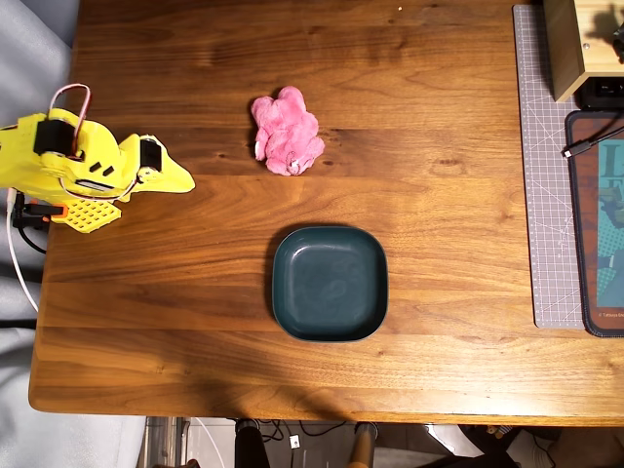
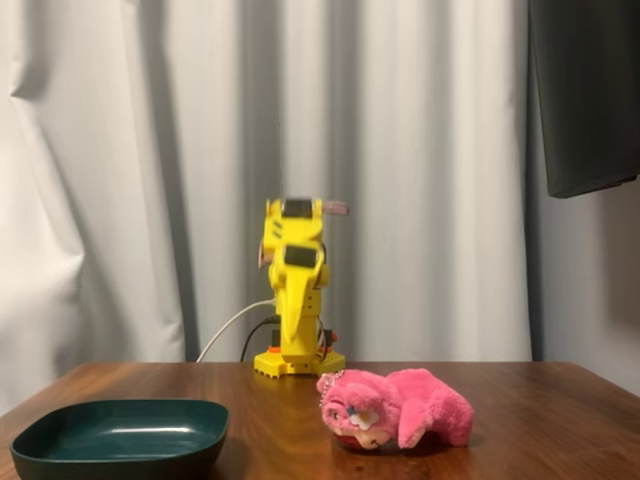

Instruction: Grasp a strawberry bear and put it in the bin.

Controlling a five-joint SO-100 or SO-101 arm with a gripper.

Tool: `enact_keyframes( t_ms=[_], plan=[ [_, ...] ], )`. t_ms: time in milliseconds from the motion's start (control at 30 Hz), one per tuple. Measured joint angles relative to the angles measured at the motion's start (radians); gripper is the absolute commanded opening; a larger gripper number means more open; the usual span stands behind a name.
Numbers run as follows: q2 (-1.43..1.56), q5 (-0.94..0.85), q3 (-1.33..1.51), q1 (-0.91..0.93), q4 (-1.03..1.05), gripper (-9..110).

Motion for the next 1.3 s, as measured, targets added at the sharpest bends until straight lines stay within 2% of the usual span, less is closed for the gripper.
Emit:
enact_keyframes(
  t_ms=[167,300,400,600,733,1167,1300],
  plan=[
    [-0.506,0.083,-0.416,-0.037,0.028,20],
    [-0.953,0.114,-0.787,0.02,0.166,23],
    [-1.163,0.173,-0.908,0.123,0.207,25],
    [-1.261,0.347,-1.005,0.371,0.209,29],
    [-1.31,0.393,-1.08,0.439,0.216,31],
    [-1.83,0.403,-1.451,0.284,0.221,34],
    [-1.899,0.403,-1.505,0.253,0.221,34]
  ],
)
